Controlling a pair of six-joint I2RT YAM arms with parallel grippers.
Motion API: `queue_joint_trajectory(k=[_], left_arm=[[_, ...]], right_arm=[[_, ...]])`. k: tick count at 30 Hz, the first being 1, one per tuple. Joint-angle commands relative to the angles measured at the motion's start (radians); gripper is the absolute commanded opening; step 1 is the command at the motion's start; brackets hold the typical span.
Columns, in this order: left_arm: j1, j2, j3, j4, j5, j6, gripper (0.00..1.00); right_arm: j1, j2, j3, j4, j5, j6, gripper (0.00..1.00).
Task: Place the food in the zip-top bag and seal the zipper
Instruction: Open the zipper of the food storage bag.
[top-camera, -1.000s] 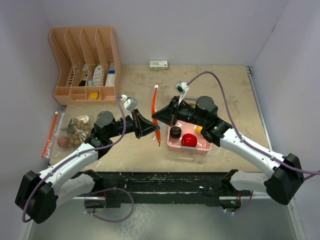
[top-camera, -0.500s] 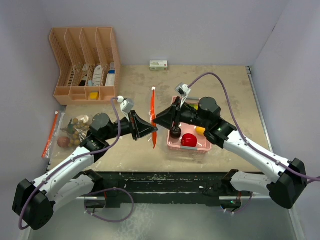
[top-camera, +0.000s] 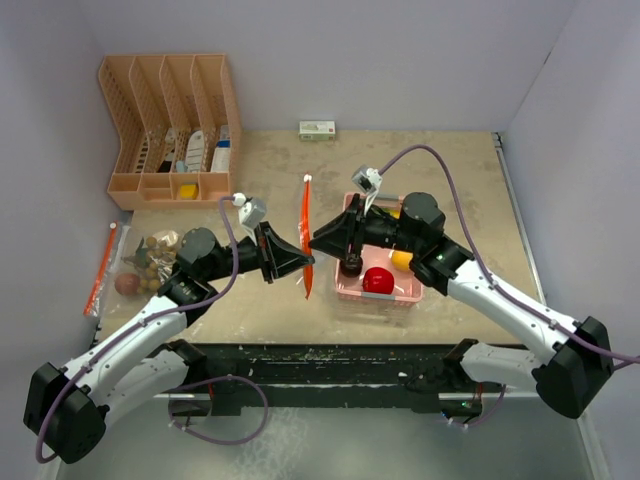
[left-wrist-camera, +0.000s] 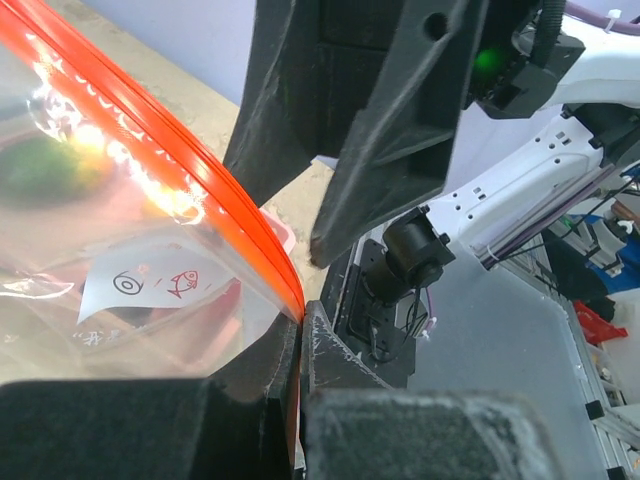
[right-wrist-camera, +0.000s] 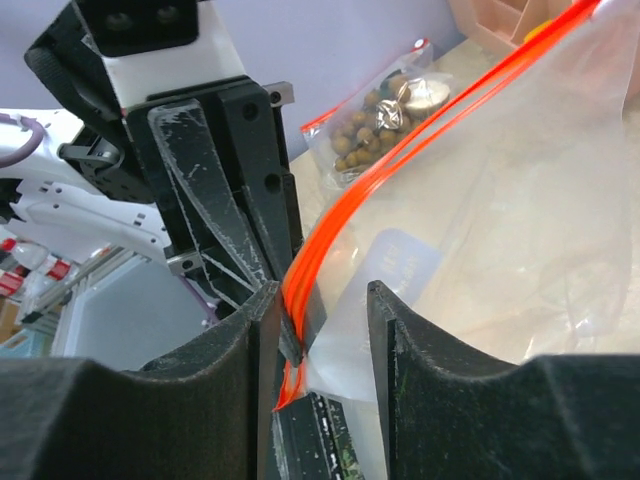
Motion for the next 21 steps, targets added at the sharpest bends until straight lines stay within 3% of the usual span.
queue_joint_trajectory(k=[1,6,9,13,21], left_arm=[[0.003,-0.010,0.028,0.060,0.023,0.011,0.00],[0.003,-0.002,0.028,0.064,0.025,0.010,0.00],[0.003,0.001,0.029,0.067,0.027,0.010,0.00],[0.003,0.001,0.031,0.064,0.029,0.009,0.00],[0.003,-0.046,0.050,-0.054,-0.009,0.066,0.00]], right_arm=[[-0.009,0.029,-0.014,0.143,-0.105,0.056,0.39],[-0.011,0.056,-0.031,0.241,-0.165,0.109,0.30],[-0.012,0.073,-0.037,0.274,-0.193,0.128,0.12],[-0.016,0.083,-0.038,0.278,-0.205,0.139,0.00],[-0.044,0.033,-0.006,0.001,-0.158,-0.026,0.00]])
